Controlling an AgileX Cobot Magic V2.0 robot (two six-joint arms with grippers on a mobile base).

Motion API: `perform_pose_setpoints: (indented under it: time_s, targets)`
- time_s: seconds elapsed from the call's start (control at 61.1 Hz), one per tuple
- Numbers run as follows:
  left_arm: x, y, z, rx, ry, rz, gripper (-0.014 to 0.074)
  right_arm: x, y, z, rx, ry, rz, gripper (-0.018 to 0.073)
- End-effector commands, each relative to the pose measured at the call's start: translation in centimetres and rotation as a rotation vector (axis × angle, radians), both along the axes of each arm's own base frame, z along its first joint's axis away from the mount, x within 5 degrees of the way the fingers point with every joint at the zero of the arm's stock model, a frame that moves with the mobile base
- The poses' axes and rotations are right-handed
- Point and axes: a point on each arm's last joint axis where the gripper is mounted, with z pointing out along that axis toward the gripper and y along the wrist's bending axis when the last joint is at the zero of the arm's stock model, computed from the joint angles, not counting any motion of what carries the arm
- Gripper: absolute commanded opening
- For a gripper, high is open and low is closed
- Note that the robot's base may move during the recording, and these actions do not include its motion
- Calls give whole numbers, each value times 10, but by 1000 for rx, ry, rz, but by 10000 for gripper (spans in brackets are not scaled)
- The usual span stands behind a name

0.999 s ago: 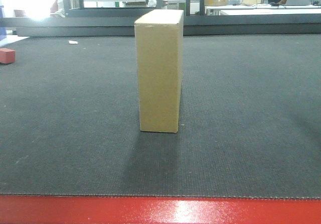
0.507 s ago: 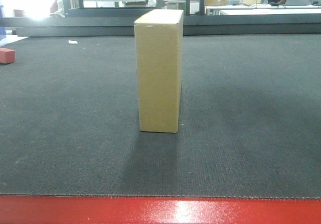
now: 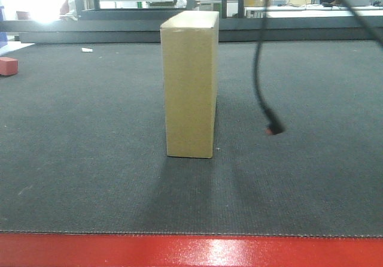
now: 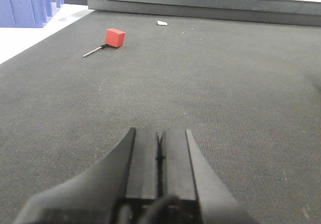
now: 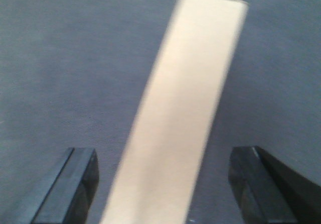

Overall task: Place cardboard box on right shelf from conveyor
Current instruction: 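Lower the right gripper over the tan box and close on it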

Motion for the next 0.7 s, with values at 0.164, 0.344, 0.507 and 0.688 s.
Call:
perform_pose_setpoints:
  time_s: [0.164,0.344,0.507,0.688]
  targets:
    - [0,1,5,-7,-89,8,-116,0,14,17,16,-91,-40,624]
    - [0,1,5,-7,-89,8,-116,8,20,3,9,-63,-75,624]
    - [0,1,5,-7,-89,8,-116,13,23,-10,-22,-34,-89,624]
    - [0,1,5,-7,-89,8,-116,19,27,-27,-58,10,-101,623]
